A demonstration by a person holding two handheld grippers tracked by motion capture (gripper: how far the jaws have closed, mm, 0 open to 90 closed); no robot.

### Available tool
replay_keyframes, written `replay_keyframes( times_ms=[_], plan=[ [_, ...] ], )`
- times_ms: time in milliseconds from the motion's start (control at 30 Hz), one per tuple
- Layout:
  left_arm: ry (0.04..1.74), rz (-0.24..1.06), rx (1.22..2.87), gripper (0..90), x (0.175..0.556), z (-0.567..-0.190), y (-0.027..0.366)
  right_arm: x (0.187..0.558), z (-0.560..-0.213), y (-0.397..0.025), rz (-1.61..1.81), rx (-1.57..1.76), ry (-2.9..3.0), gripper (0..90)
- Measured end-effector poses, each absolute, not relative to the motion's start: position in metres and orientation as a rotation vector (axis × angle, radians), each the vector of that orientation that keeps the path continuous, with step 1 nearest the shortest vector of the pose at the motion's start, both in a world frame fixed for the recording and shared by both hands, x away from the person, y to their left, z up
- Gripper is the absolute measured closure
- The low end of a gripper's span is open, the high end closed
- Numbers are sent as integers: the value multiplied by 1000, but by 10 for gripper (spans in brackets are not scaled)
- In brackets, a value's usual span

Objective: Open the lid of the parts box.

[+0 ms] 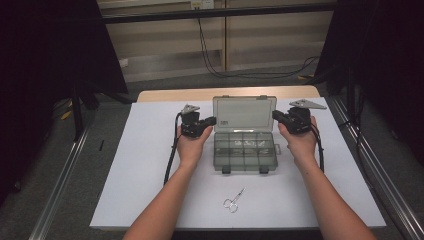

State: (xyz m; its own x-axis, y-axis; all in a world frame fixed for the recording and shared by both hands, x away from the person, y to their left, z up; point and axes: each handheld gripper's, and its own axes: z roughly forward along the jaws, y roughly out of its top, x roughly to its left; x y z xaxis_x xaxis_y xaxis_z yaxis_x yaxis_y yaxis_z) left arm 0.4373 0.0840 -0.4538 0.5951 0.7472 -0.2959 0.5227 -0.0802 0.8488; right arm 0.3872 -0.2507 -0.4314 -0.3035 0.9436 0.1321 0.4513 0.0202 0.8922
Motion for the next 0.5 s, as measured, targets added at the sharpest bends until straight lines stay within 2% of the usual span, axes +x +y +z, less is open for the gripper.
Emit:
replay_keyframes(
  times_ms=[500],
  plan=[
    [1068,241,1764,862,443,-453,84,397,-439,-248,1239,1526,1770,839]
  ],
)
